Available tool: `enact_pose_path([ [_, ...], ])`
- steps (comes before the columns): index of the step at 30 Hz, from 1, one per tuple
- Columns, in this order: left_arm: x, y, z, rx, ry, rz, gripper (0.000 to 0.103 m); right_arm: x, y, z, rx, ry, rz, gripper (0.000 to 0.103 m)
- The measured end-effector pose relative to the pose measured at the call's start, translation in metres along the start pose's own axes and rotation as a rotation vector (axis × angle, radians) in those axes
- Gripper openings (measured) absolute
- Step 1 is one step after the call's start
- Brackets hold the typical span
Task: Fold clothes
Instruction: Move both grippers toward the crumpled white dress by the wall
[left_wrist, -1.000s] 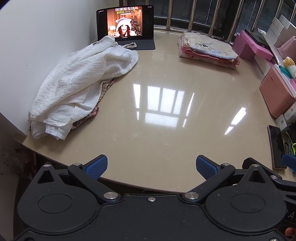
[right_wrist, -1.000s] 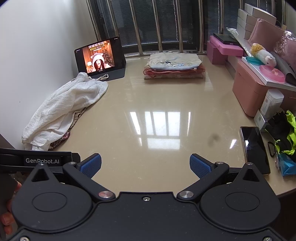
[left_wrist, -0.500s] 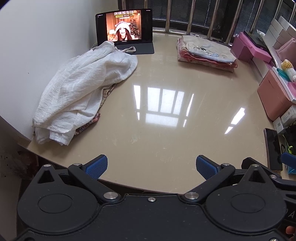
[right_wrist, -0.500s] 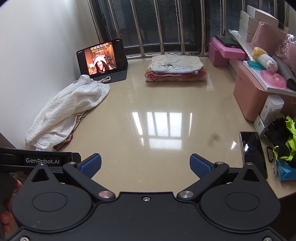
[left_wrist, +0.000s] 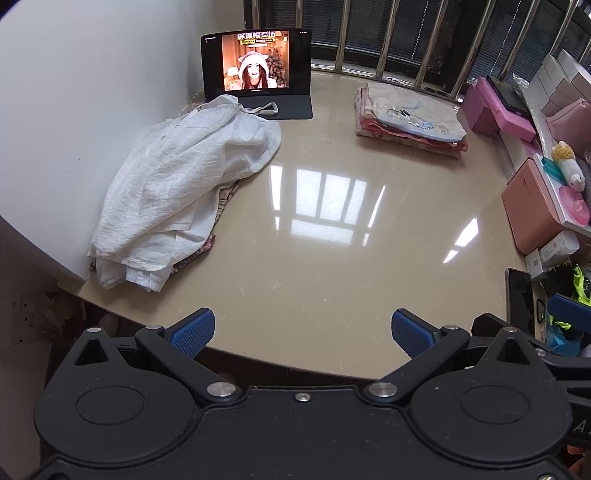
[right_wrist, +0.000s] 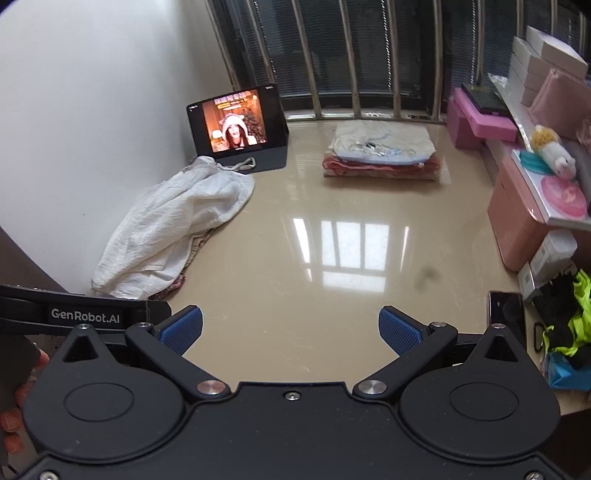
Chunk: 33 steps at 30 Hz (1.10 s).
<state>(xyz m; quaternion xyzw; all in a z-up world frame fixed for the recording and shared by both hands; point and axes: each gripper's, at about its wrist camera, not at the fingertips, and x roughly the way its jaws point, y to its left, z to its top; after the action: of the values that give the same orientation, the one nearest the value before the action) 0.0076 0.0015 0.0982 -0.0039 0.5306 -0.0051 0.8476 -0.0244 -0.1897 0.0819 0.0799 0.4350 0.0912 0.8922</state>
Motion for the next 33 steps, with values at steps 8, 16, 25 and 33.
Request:
enact_pose_path([
  [8,-0.02,0.006,0.013,0.022,0.014,-0.006,0.103,-0.019,0.011,0.013,0.01,0.026,0.002,0.103],
  [16,-0.017,0.026,0.018,0.025,0.05,-0.017,0.103,-0.017,0.027,0.021,0.018,0.031,-0.019,0.103],
  [25,-0.031,0.056,0.004,0.038,0.121,-0.077,0.103,-0.022,0.048,0.014,0.023,0.072,-0.03,0.103],
  [33,-0.035,0.073,0.007,0.007,0.1,-0.01,0.103,-0.021,0.063,0.018,-0.019,0.072,-0.011,0.103],
])
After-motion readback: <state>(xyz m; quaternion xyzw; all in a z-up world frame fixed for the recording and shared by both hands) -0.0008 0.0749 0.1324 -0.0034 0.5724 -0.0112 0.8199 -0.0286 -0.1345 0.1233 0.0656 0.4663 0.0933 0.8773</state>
